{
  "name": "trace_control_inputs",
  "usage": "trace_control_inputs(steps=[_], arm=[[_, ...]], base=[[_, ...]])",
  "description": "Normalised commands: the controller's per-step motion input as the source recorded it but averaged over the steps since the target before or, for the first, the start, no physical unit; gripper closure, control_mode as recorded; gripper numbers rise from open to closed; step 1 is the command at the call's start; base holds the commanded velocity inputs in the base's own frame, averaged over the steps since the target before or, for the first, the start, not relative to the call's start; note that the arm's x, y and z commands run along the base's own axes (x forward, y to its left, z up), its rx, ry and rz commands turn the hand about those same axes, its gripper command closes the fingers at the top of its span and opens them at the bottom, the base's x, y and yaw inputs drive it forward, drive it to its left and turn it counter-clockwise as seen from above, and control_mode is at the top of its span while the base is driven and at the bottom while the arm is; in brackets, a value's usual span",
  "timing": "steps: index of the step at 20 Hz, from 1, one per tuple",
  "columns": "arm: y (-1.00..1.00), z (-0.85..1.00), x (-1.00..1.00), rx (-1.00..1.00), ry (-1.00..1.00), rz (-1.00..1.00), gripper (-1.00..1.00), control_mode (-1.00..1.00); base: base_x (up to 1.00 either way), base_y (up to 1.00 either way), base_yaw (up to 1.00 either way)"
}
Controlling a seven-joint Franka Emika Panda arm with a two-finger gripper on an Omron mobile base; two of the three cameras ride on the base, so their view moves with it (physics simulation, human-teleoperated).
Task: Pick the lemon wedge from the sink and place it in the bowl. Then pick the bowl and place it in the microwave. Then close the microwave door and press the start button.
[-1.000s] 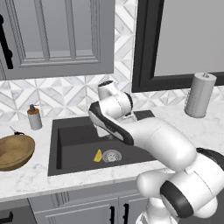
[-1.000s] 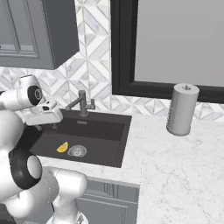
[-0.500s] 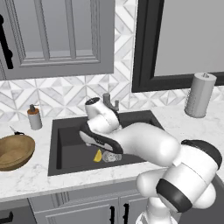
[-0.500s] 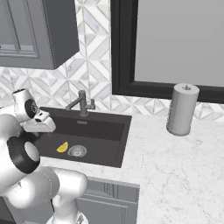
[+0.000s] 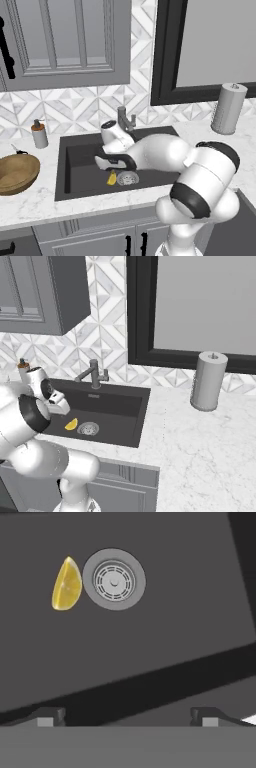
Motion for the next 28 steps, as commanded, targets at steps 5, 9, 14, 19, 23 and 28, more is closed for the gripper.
trace_control_inputs(steps=[5, 9, 14, 19, 23, 28], arm=[[0.00, -0.37, 0.23, 0.00, 0.13, -0.05, -1.00, -1.00], [0.02, -0.32, 0.28, 0.00, 0.10, -0.03, -1.00, -1.00], [0.13, -0.28, 0.17, 0.00, 0.03, -0.04, -1.00, -1.00], [0.03, -0.30, 0.19, 0.00, 0.00, -0.04, -1.00, -1.00], [0.00, -0.33, 0.21, 0.00, 0.00, -0.03, -1.00, -1.00], [0.00, -0.26, 0.29, 0.00, 0.00, -0.02, -1.00, -1.00]], base=[[0.00, 0.00, 0.00], [0.00, 0.00, 0.00], [0.00, 0.00, 0.00], [0.00, 0.00, 0.00], [0.00, 0.00, 0.00], [0.00, 0.00, 0.00]])
